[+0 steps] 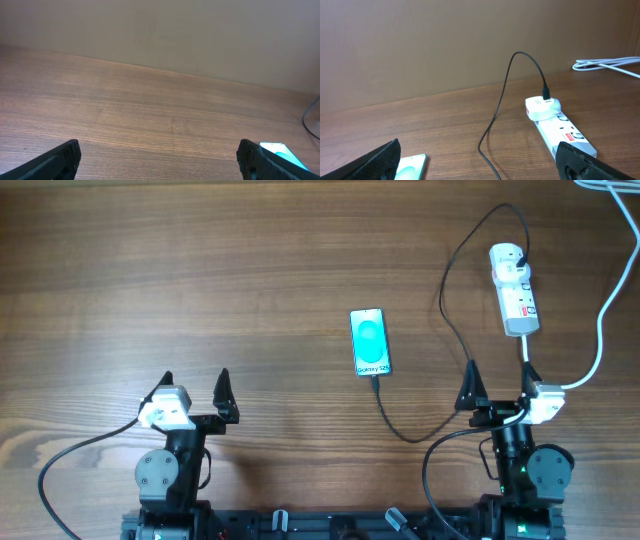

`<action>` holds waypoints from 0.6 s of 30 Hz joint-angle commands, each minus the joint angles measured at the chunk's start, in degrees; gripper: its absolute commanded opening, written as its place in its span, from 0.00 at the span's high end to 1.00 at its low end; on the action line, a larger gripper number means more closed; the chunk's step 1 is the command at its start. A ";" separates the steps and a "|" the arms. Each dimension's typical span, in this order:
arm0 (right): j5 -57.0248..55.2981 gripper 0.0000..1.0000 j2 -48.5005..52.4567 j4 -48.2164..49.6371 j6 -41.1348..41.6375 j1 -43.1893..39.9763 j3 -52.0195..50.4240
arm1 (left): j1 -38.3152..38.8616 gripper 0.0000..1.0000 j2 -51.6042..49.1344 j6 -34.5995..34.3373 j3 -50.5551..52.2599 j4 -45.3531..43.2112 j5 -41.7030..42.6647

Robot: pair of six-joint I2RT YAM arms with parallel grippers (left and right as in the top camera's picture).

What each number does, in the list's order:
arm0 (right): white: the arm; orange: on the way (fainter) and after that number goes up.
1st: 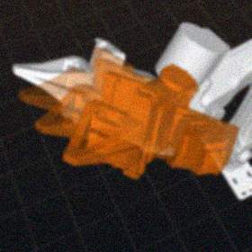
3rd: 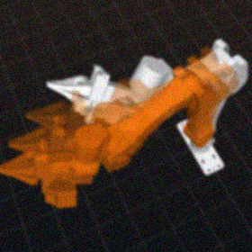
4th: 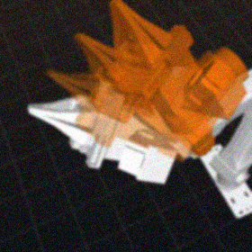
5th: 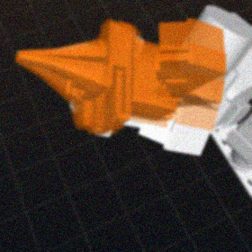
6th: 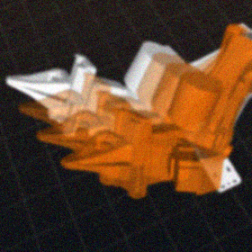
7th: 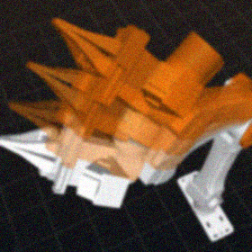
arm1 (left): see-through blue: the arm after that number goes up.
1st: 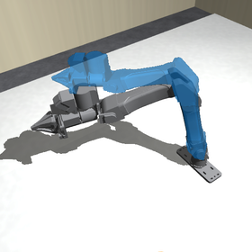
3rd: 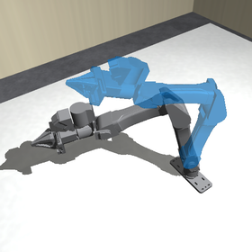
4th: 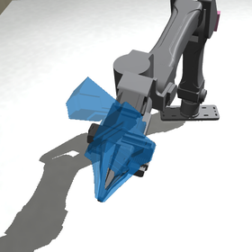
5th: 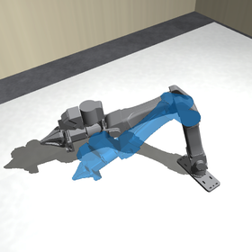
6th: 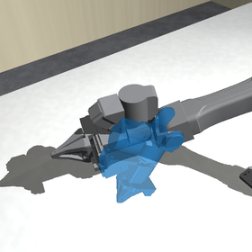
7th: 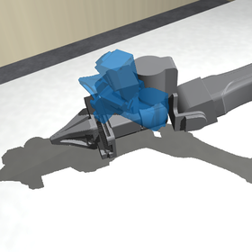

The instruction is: Plug charger to phone and switch on socket

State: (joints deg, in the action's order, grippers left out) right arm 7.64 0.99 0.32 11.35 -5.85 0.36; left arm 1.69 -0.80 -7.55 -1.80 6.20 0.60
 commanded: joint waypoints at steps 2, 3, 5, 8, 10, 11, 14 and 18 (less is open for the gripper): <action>-0.76 0.00 -0.72 0.13 0.70 -0.35 -0.07 | -0.59 0.00 0.57 0.92 0.72 -0.39 0.87; -0.76 0.00 -0.72 0.13 0.68 -0.35 -0.07 | -0.59 0.00 0.57 0.92 0.72 -0.39 0.87; -0.79 0.00 -0.76 0.13 0.66 -0.35 -0.07 | -0.59 0.00 0.57 0.92 0.72 -0.39 0.90; -0.85 0.00 -0.85 0.17 0.61 -0.44 -0.07 | -0.59 0.00 0.52 0.92 0.72 -0.39 0.87; -2.93 0.00 -0.85 -0.04 -0.68 -0.46 -0.07 | -0.59 0.00 0.52 0.92 0.72 -0.39 0.87; -2.58 0.00 -0.85 -0.02 -2.82 -0.44 -0.07 | -0.59 0.00 0.52 0.92 0.72 -0.39 0.87; -1.79 0.00 -0.85 0.04 -7.34 -0.44 -0.09 | -0.59 0.00 0.52 0.92 0.72 -0.39 0.87; -1.62 0.00 -0.85 0.04 -9.97 -0.39 -0.11 | -0.59 0.00 0.52 0.92 0.72 -0.39 0.87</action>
State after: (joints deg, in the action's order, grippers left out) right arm 6.39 0.99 0.27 4.82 -5.85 0.36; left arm 1.69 -0.80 -7.55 -1.76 6.17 0.60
